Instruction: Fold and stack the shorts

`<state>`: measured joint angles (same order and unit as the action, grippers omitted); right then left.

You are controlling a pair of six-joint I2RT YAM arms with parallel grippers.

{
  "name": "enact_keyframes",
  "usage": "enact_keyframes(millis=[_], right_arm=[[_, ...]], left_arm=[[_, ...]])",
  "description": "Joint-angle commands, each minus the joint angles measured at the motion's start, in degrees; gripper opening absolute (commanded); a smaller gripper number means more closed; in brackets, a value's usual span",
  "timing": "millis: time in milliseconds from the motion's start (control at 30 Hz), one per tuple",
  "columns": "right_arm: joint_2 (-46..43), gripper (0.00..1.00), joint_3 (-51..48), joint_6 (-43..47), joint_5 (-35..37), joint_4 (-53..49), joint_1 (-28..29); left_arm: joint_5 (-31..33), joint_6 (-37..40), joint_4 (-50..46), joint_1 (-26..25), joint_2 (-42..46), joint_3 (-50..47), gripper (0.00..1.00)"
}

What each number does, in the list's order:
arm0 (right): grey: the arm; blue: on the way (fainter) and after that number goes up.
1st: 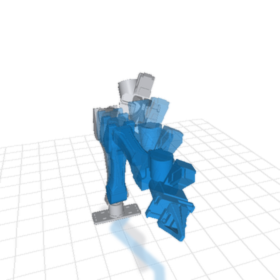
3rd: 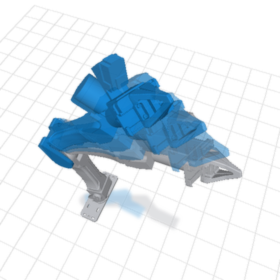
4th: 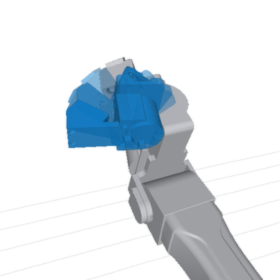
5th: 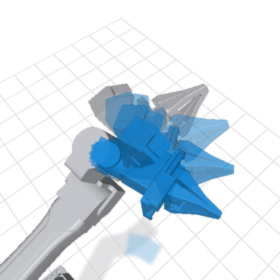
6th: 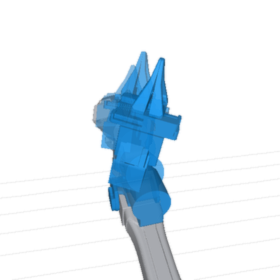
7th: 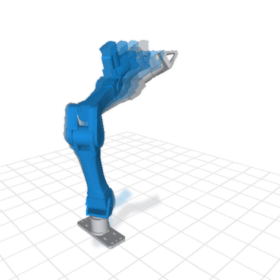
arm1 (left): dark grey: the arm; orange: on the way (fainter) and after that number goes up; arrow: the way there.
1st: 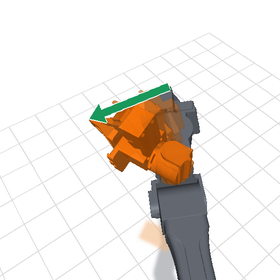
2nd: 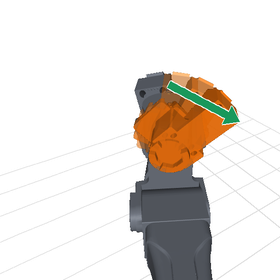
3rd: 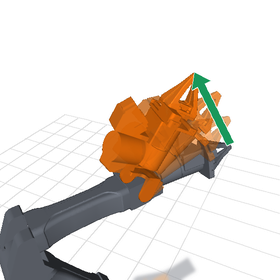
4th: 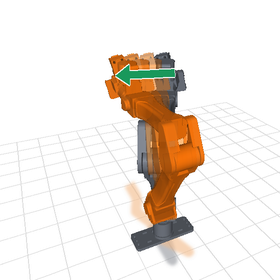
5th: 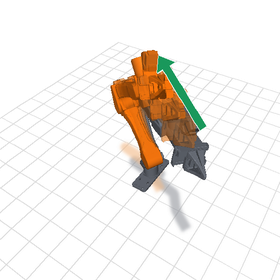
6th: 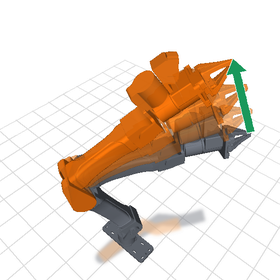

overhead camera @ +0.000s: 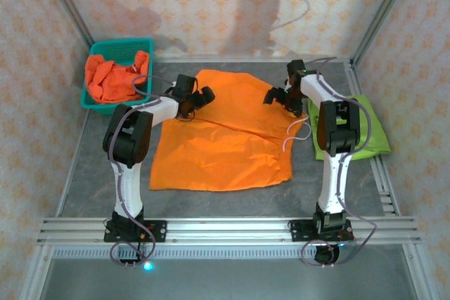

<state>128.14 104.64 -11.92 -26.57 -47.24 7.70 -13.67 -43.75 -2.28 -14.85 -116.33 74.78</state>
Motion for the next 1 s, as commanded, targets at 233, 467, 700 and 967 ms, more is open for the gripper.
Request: enact_keyframes(millis=[233, 467, 700, 967], right_arm=[[4.3, 1.00, 8.3, 1.8, -1.0, -5.0, 2.3], [-6.2, 1.00, 4.6, 2.4, -5.2, 0.0, 2.6], [-18.7, 1.00, -2.8, 2.3, -6.5, 4.1, 3.5], [-37.7, 1.00, -19.1, 2.0, -7.1, 10.5, 4.8]], left_arm=[[3.2, -0.3, 0.4, 0.2, 10.3, -4.2, 1.00], [8.7, 11.5, -14.9, 0.2, 13.1, 13.8, 1.00], [13.1, 21.8, -37.6, 0.5, -3.0, 40.6, 0.98], [11.1, 20.7, -41.6, 2.0, -17.9, 53.8, 0.94]])
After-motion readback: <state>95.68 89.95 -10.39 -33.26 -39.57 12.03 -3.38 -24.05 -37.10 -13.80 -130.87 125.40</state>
